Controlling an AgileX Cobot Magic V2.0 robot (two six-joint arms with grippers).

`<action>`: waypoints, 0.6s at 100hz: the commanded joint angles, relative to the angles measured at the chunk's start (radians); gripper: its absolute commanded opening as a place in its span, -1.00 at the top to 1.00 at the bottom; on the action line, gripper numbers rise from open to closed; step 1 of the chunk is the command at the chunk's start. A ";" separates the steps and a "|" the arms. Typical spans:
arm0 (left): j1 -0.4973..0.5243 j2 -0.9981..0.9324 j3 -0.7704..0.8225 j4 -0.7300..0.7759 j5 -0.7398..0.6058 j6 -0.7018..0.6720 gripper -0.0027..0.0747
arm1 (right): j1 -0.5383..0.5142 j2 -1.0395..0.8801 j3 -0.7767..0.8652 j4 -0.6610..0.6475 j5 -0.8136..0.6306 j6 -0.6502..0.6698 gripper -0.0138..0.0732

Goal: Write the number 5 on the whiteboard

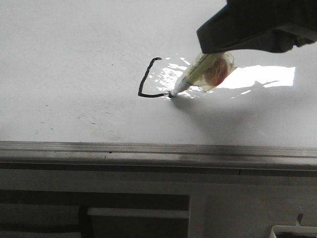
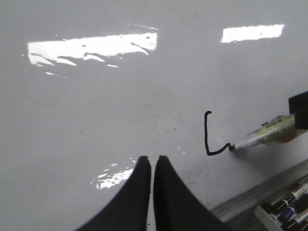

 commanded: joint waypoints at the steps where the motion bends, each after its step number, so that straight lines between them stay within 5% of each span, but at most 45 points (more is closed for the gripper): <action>1: -0.002 -0.001 -0.026 0.009 -0.007 -0.012 0.98 | 0.027 0.029 -0.016 0.041 -0.041 -0.032 0.82; 27: -0.002 -0.001 -0.026 0.009 -0.007 -0.012 0.98 | 0.070 0.157 -0.050 0.044 -0.050 -0.032 0.82; 60: -0.002 -0.001 -0.026 0.011 -0.007 -0.012 0.98 | 0.070 0.051 -0.171 0.044 -0.051 -0.109 0.82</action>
